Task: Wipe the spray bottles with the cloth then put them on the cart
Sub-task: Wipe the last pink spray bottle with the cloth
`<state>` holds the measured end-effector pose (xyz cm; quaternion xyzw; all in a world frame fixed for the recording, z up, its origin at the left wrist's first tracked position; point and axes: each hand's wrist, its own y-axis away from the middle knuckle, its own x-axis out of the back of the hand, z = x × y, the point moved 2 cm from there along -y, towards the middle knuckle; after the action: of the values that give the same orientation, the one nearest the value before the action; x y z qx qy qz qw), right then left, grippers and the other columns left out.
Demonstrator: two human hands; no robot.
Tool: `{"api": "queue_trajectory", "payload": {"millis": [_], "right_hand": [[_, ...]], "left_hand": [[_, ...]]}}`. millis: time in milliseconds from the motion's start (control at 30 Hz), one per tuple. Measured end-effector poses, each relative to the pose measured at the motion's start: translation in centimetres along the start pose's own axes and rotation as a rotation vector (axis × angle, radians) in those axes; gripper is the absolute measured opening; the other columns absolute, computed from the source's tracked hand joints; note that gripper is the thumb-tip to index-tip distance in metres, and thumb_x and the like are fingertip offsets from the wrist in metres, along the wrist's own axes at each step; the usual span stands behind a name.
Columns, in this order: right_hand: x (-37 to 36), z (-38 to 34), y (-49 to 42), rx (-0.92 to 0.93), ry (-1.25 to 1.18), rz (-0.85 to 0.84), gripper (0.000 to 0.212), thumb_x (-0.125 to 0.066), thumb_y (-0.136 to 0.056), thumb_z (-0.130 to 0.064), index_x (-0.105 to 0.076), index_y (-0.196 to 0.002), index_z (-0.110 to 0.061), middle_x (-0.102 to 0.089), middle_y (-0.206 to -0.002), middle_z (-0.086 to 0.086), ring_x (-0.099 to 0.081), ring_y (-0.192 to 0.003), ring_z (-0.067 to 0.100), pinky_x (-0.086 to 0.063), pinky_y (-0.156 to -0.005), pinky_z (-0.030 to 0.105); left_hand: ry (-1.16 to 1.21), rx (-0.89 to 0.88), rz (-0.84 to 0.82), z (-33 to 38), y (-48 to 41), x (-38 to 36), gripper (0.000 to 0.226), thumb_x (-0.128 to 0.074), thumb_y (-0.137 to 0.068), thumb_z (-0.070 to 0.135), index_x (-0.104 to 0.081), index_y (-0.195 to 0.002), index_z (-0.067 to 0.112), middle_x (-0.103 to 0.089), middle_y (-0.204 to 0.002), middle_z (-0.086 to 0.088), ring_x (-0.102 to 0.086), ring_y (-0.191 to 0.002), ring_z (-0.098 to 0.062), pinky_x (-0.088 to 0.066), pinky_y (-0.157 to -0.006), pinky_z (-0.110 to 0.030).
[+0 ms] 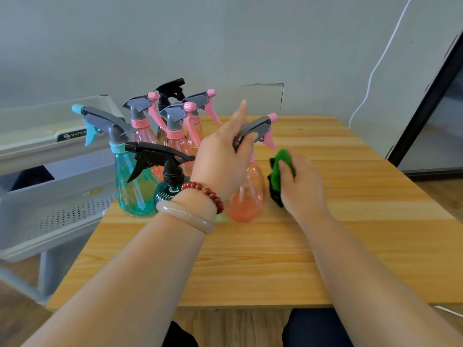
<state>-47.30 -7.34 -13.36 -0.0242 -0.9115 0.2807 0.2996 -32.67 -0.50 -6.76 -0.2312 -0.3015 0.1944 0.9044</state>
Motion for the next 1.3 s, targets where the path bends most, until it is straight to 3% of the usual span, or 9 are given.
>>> {"api": "queue_trajectory", "payload": {"millis": [167,267,333,500,733,833,967,1167,1300], "right_hand": [[1.5,-2.1,-1.1,0.008,-0.288,0.311,0.026,-0.065,-0.093,-0.02,-0.056,-0.116,-0.013,-0.058,-0.1,-0.019,-0.054,-0.087,-0.016,-0.038,-0.073,0.003],[1.0,-2.6,-0.8,0.174,-0.247,0.464,0.021,-0.069,-0.088,-0.014,-0.06,-0.105,-0.005,-0.056,-0.102,-0.008,-0.05,-0.092,-0.008,-0.037,-0.083,0.006],[0.7,-2.4,-0.3,0.276,-0.191,0.542,0.02,-0.07,-0.086,-0.007,-0.062,-0.103,0.001,-0.054,-0.108,0.009,-0.044,-0.103,-0.011,-0.033,-0.092,0.006],[0.6,-2.1,-0.6,0.399,-0.12,0.536,0.015,-0.07,-0.087,-0.005,-0.067,-0.099,0.004,-0.062,-0.103,0.015,-0.051,-0.1,0.006,-0.035,-0.092,0.008],[0.8,0.0,-0.3,0.219,-0.126,0.469,0.016,-0.068,-0.089,-0.014,-0.073,-0.096,-0.001,-0.06,-0.099,0.007,-0.055,-0.095,0.011,-0.034,-0.087,0.004],[1.0,-1.6,0.0,0.423,-0.072,0.558,0.02,-0.066,-0.091,-0.009,-0.07,-0.106,0.004,-0.057,-0.11,0.015,-0.053,-0.105,0.02,-0.036,-0.1,0.014],[-1.2,-1.7,0.4,0.529,-0.061,0.397,0.026,-0.056,-0.096,-0.007,-0.067,-0.118,0.003,-0.058,-0.12,0.022,-0.057,-0.113,0.028,-0.046,-0.1,0.031],[-0.2,-0.1,0.5,0.38,-0.061,0.414,0.027,-0.055,-0.087,0.003,-0.073,-0.107,-0.001,-0.062,-0.107,0.021,-0.057,-0.094,0.017,-0.037,-0.089,0.005],[-0.5,-1.2,0.7,0.53,-0.043,0.474,0.025,-0.051,-0.096,-0.001,-0.07,-0.113,0.002,-0.058,-0.113,0.023,-0.06,-0.104,0.03,-0.049,-0.095,0.033]], "left_hand": [[0.294,0.207,0.113,-0.6,1.3,-1.8,0.073,-0.064,-0.094,0.034,-0.023,-0.155,0.029,-0.053,-0.112,0.026,-0.058,-0.094,0.012,-0.047,-0.079,-0.003],[0.37,0.202,0.176,-1.3,1.5,-2.7,0.065,-0.063,-0.095,0.033,-0.028,-0.15,0.03,-0.066,-0.09,0.011,-0.063,-0.072,0.003,-0.044,-0.06,-0.006],[0.381,0.213,0.184,-1.8,1.2,-2.9,0.057,-0.061,-0.096,0.036,-0.034,-0.145,0.03,-0.071,-0.088,-0.006,-0.067,-0.077,-0.011,-0.05,-0.064,-0.014],[0.375,0.167,0.202,-2.4,1.3,-4.0,0.023,-0.059,-0.097,0.032,-0.043,-0.112,0.038,-0.073,-0.091,0.008,-0.069,-0.085,0.002,-0.051,-0.074,-0.012],[0.349,0.146,0.24,-2.6,1.1,-4.3,0.024,-0.057,-0.097,0.034,-0.042,-0.114,0.026,-0.069,-0.085,0.014,-0.064,-0.078,0.009,-0.045,-0.067,-0.005],[0.304,0.116,0.256,-2.6,1.1,-4.5,0.018,-0.057,-0.098,0.032,-0.042,-0.107,0.027,-0.067,-0.085,0.014,-0.065,-0.08,0.005,-0.05,-0.072,-0.013],[0.264,0.136,0.259,-2.7,1.0,-4.2,0.014,-0.053,-0.1,0.033,-0.042,-0.093,0.032,-0.062,-0.081,0.014,-0.058,-0.071,0.009,-0.046,-0.064,-0.01],[0.219,0.12,0.234,-2.7,1.0,-4.5,0.01,-0.049,-0.102,0.033,-0.041,-0.096,0.03,-0.064,-0.08,0.016,-0.058,-0.071,0.013,-0.044,-0.063,-0.008],[0.181,0.081,0.249,-2.8,1.0,-4.6,0.013,-0.051,-0.102,0.029,-0.04,-0.095,0.029,-0.058,-0.078,0.018,-0.055,-0.069,0.015,-0.042,-0.061,-0.007]]}}
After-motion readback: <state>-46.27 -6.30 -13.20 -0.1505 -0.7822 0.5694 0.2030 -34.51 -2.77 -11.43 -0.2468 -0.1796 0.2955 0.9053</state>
